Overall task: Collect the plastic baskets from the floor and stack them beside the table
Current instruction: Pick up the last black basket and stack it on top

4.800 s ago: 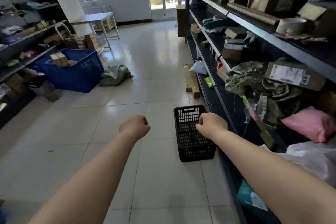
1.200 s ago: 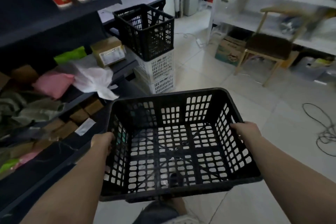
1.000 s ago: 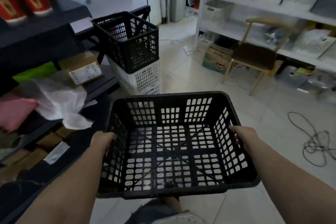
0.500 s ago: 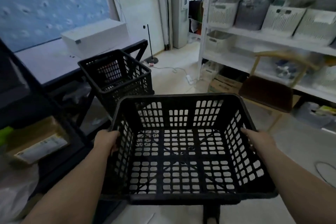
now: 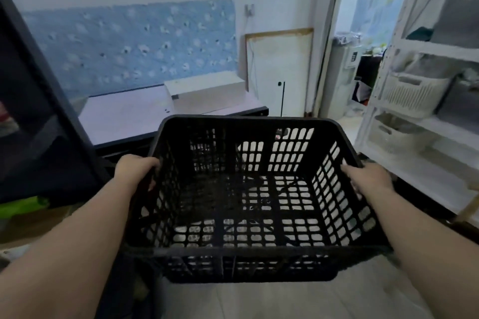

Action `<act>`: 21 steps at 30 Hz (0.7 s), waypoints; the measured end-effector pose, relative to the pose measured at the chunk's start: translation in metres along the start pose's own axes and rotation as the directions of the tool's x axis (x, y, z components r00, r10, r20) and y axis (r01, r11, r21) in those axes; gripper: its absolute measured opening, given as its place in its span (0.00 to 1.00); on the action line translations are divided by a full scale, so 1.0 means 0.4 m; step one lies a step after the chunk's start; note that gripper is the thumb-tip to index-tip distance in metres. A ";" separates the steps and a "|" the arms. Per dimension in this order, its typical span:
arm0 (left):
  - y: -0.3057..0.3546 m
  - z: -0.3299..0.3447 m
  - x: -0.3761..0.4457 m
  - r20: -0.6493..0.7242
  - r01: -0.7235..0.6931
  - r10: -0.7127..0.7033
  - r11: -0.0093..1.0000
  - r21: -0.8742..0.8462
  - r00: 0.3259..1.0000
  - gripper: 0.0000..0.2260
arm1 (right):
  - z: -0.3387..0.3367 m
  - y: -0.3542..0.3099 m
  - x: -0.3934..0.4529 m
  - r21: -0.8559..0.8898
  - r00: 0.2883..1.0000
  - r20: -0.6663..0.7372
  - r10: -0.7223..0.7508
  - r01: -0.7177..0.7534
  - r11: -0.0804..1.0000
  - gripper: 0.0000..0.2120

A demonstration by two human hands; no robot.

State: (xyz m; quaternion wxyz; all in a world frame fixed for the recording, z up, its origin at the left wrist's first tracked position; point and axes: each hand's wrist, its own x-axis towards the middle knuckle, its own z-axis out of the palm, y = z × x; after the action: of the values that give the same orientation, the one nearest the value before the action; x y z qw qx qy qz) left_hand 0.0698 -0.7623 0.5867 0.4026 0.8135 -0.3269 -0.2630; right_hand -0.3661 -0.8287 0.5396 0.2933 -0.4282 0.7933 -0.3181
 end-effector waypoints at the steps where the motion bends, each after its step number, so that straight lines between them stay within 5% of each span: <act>1: 0.022 0.005 0.021 -0.019 0.000 0.000 1.000 -0.006 1.000 0.05 | 0.014 -0.037 0.041 -0.002 1.000 0.012 -0.028 0.028 1.000 0.19; 15: 0.173 0.074 0.382 -0.248 0.156 -0.178 0.982 -0.107 0.952 0.06 | 0.340 -0.509 0.516 -0.096 0.927 0.209 -0.311 0.336 0.937 0.15; 21: 0.221 0.115 0.455 -0.374 0.229 -0.243 0.970 -0.081 0.895 0.06 | 0.496 -0.664 0.703 -0.187 0.873 0.353 -0.337 0.419 0.888 0.21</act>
State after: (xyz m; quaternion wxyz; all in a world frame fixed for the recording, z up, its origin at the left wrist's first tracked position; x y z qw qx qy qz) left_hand 0.1273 -0.9607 0.6052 0.4376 0.8756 -0.1367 -0.1523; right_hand -0.2185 -1.2371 0.5621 0.2878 -0.6553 0.6714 -0.1921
